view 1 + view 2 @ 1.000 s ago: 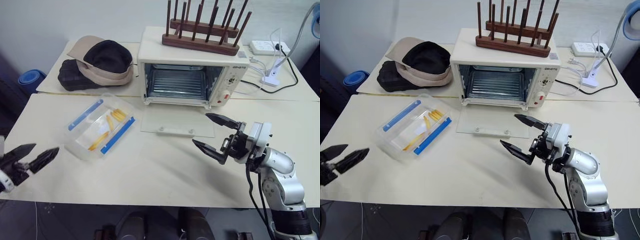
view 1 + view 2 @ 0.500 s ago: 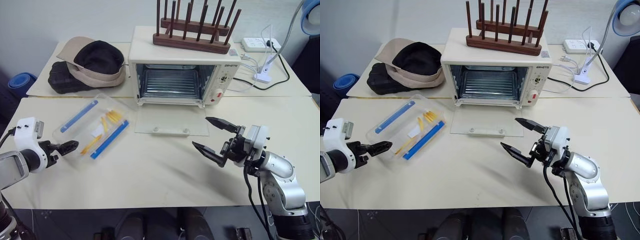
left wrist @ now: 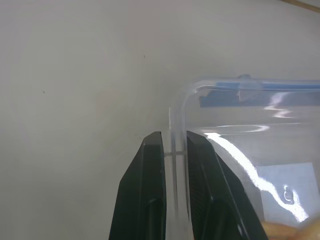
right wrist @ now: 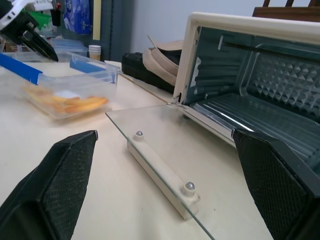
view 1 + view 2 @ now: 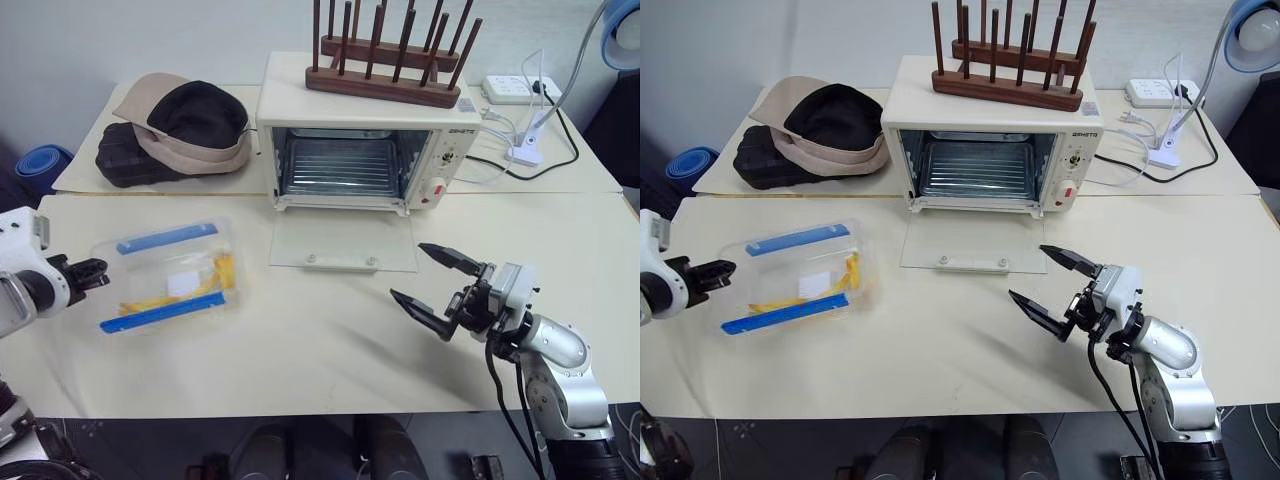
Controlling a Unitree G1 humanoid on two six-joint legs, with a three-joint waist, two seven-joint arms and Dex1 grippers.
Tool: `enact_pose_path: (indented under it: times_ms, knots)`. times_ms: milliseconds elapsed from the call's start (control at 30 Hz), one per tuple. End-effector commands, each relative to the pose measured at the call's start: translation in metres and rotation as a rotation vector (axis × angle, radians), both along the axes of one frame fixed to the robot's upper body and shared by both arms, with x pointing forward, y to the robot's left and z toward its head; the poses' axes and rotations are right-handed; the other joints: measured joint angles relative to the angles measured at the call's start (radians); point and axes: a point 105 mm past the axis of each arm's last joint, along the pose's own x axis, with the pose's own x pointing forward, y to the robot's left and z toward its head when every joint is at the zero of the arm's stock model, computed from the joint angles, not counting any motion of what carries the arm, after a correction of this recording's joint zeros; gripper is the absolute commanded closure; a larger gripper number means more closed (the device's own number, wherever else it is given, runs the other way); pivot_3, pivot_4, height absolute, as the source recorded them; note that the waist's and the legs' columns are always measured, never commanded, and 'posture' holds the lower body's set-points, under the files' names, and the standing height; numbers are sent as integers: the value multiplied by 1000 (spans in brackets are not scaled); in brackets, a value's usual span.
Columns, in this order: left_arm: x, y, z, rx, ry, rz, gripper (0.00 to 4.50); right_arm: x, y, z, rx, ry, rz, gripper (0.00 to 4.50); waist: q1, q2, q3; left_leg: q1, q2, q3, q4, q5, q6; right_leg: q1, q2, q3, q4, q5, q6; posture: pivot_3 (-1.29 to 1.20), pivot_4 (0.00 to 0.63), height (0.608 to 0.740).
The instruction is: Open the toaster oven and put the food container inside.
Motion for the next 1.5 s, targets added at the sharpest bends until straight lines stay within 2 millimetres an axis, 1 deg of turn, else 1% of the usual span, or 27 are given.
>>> enact_pose_path:
  times_ms: [33,100,133,167,233,367,467,567,600,633,733,800,833,900,967,1033,1100,1167,1200,1233,1267,1300,1333,1367,1433,1467,1500]
  knots:
    - [4,-9,24,9,-53,-106,4275,-2,-12,3,-10,-30,-29,0,2,0,0,0,0,0,0,0,0,0,0,0,0,0,0,0,150,740]
    - [11,-28,36,3,-61,-209,4275,-3,-17,1,-17,-23,-46,0,9,0,0,0,0,0,0,0,0,0,-1,0,0,0,0,0,150,740]
    - [18,-45,43,-1,-73,-279,4275,-5,-20,-1,-21,-17,-60,0,14,0,0,-1,0,-1,1,0,1,0,-2,-1,-1,0,0,0,150,740]
    - [22,-57,47,-2,-80,-325,4275,-7,-22,-3,-24,-14,-69,0,22,-1,0,-1,0,-1,1,0,1,0,-3,-1,0,0,0,0,150,740]
    - [38,-89,54,5,-96,-431,4275,-9,-28,-4,-27,-6,-107,0,27,-1,0,-2,-2,-1,1,1,1,0,-3,-1,-1,1,1,0,150,740]
    - [71,-147,61,-23,-133,-557,4275,-16,-33,-5,-26,7,-166,0,31,-1,0,-3,-5,0,2,1,2,1,-3,-1,0,1,2,0,150,740]
    - [93,-180,60,-50,-156,-598,4275,-24,-31,-2,-17,11,-190,0,25,-1,0,-3,-4,1,2,1,2,1,-2,-1,0,1,2,0,150,740]
    - [106,-198,53,-37,-161,-613,4275,-29,-27,0,-8,14,-210,0,6,-1,0,-3,-2,3,2,1,1,-1,1,1,0,1,2,0,150,740]
    - [108,-202,52,-31,-162,-617,4275,-30,-27,1,-6,14,-215,0,2,-1,0,-3,-2,3,2,1,1,-1,1,1,0,1,2,0,150,740]
    - [112,-208,50,-40,-168,-619,4275,-31,-26,2,2,14,-227,0,0,-1,0,-3,-1,3,1,1,1,-2,2,2,0,1,2,0,150,740]
    - [123,-218,48,-73,-193,-605,4275,-35,-23,5,19,18,-253,0,8,-1,0,-3,-1,3,2,2,0,-2,4,3,0,1,2,0,150,740]
    - [129,-225,49,-102,-225,-601,3552,-37,-21,5,28,24,-271,0,16,-1,0,-3,-1,3,2,2,0,-2,4,3,0,1,2,0,150,740]
    - [132,-228,51,-125,-249,-589,3335,-37,-21,5,35,27,-281,0,20,-1,0,-3,-1,4,2,2,0,-1,4,3,0,1,2,0,150,740]
    - [133,-234,58,-167,-311,-606,2724,-38,-19,7,44,28,-290,0,28,-1,0,-3,-1,4,3,2,0,-1,4,4,1,1,2,0,150,740]
    - [130,-239,69,-246,-367,-651,2126,-39,-16,10,50,33,-285,0,28,-1,0,-3,-1,5,3,2,0,-1,4,4,0,1,2,0,150,740]
    - [125,-235,79,-310,-422,-679,1564,-40,-13,14,42,36,-271,0,27,-1,0,-4,-1,6,3,2,0,-2,4,4,0,1,2,0,150,740]
    - [124,-218,89,-320,-492,-663,1011,-42,-11,18,40,48,-252,0,24,-1,0,-3,-1,6,3,2,0,-2,4,4,0,1,2,0,150,740]
    - [117,-193,98,-311,-562,-692,1011,-45,-6,22,30,85,-202,0,18,-1,0,-3,0,7,3,2,0,-2,4,4,1,1,2,0,150,740]
    - [111,-185,101,-291,-591,-730,1011,-48,-3,21,23,114,-177,0,11,-1,0,-2,0,8,3,2,0,-2,5,5,2,1,2,0,150,740]
    - [103,-176,100,-235,-613,-783,982,-50,1,19,6,153,-152,189,0,-1,0,-1,1,9,3,2,0,-2,6,6,2,1,2,0,150,740]
    - [95,-168,97,-174,-635,-839,967,-53,5,15,-21,198,-125,401,-1,-1,0,0,2,9,2,3,-1,-2,7,6,3,1,1,0,150,740]
    - [87,-159,90,-119,-630,-900,1162,-56,11,9,-67,240,-88,640,-2,-1,0,1,3,9,1,2,-1,-2,7,7,3,0,0,0,150,740]
    - [79,-150,78,-34,-607,-962,1374,-58,18,3,-106,275,-55,954,-4,-1,0,2,3,10,0,2,-2,-2,7,7,4,0,-1,0,150,740]
    - [69,-145,65,35,-588,-1051,1592,-59,24,-1,-132,302,-29,1298,-3,-1,0,4,4,12,-1,2,-2,-2,7,8,3,0,-1,0,150,740]
    - [52,-140,35,155,-506,-1202,2201,-57,32,-4,-147,315,-11,1995,4,-1,0,7,4,16,-1,1,-1,1,7,8,1,-1,-2,0,150,740]
    - [43,-139,17,180,-453,-1264,2532,-52,36,-4,-148,313,-15,2387,9,-1,0,7,4,16,0,1,-1,2,7,7,-2,-1,-3,0,150,740]
    - [36,-140,4,188,-413,-1305,2790,-49,39,-4,-149,306,-15,2670,15,-1,0,7,4,15,1,0,1,3,6,7,-3,-1,-3,0,150,740]
